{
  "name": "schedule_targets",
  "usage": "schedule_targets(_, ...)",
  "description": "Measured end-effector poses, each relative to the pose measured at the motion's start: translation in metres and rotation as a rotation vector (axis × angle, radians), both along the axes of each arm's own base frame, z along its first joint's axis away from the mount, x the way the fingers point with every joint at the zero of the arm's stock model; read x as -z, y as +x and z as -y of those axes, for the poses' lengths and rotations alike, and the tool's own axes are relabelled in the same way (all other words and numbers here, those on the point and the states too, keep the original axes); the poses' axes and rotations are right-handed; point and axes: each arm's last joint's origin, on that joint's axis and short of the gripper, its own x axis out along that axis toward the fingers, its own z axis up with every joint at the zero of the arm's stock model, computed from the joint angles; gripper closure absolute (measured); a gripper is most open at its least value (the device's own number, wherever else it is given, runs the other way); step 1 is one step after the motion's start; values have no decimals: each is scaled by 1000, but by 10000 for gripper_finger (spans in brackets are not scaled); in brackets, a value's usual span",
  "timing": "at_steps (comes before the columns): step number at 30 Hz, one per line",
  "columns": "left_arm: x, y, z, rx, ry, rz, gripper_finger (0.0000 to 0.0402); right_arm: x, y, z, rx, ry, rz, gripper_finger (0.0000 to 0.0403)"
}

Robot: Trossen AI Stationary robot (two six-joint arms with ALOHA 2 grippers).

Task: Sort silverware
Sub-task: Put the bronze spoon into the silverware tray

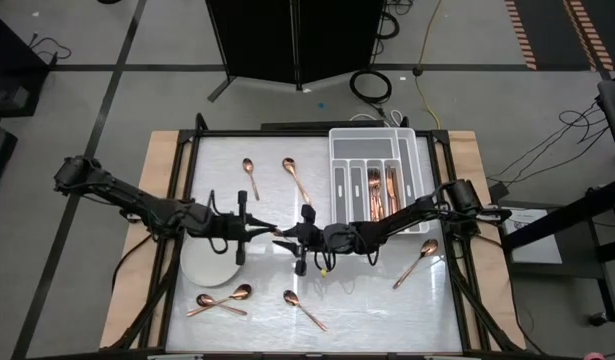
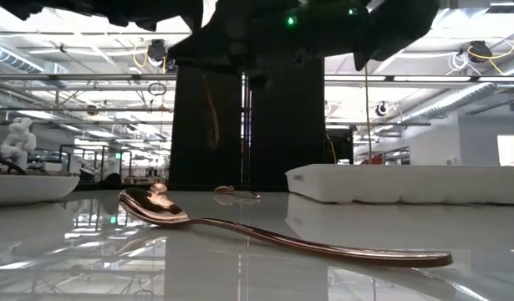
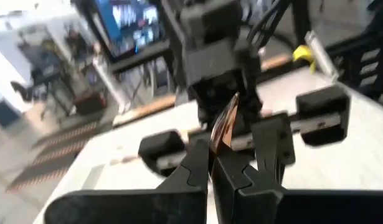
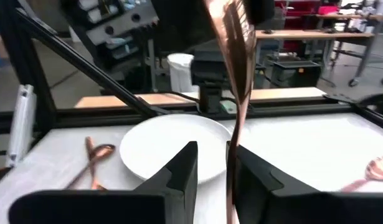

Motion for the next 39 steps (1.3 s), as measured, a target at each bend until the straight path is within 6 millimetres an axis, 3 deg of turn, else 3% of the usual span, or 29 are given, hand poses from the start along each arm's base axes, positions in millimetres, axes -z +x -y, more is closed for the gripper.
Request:
schedule_targets(17, -2, 1, -3, -118, -80, -58, 401, 4, -1, 1, 89, -21, -43, 332)
schedule_targets(26, -1, 1, -3, -121, -83, -61, 400, 5, -2, 2, 117, -31, -45, 396)
schedule_targets(32, 0, 1, -2, -96, -81, -75, 360, 3, -2, 1, 108, -14, -46, 400)
schedule_targets(39, 6, 4, -2, -108, -62, -117, 274, 0, -3, 0, 99, 24, -31, 401)
